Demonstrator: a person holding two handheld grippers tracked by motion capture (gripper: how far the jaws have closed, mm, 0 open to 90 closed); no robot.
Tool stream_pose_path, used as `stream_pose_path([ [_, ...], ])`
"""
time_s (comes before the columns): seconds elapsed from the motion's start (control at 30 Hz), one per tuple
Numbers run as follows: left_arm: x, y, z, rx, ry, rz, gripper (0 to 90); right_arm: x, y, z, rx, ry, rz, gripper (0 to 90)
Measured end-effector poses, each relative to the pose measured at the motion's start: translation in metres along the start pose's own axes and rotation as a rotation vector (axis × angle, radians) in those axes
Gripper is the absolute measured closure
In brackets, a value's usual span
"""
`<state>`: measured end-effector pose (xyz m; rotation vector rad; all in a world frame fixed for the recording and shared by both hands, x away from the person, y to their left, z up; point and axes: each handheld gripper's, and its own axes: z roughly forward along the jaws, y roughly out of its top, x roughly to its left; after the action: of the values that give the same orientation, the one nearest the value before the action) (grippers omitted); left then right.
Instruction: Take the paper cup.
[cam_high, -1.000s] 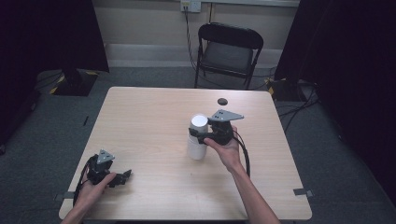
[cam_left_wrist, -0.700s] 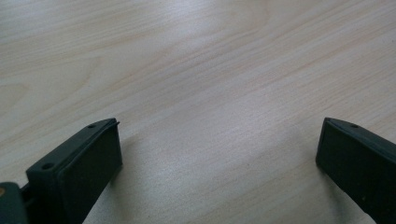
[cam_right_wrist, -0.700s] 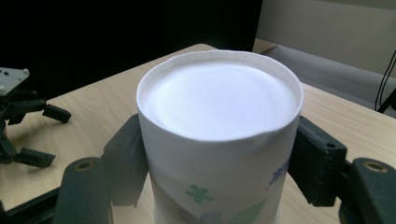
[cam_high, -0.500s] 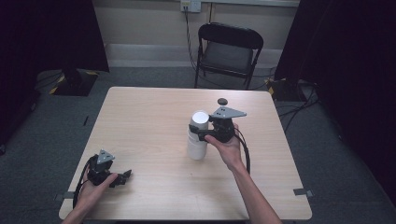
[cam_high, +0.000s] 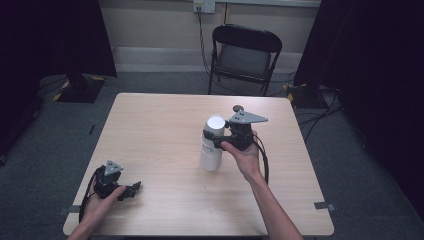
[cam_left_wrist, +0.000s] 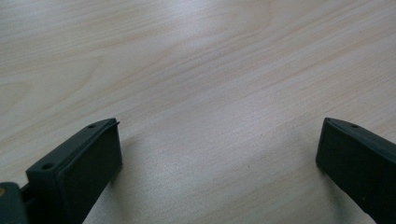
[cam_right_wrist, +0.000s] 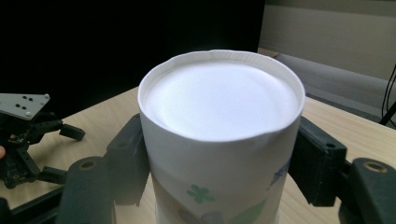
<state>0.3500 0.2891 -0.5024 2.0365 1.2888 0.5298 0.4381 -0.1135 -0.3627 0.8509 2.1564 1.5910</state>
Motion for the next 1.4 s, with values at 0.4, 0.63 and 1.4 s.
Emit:
stream_pose_path([
  [0.4, -0.001, 0.000, 0.000, -0.005, 0.005, -0.015, 0.1, -0.001, 0.012, -0.010, -0.051, 0.012, 0.013, 31.5],
  [0.63, 0.001, 0.000, -0.002, -0.020, 0.012, -0.017, 9.4, 0.000, 0.017, -0.020, -0.066, 0.031, 0.017, 31.4],
  [1.4, -0.010, 0.008, -0.015, -0.070, -0.032, 0.000, 18.1, 0.005, 0.010, -0.067, -0.055, 0.017, 0.070, 32.7],
])
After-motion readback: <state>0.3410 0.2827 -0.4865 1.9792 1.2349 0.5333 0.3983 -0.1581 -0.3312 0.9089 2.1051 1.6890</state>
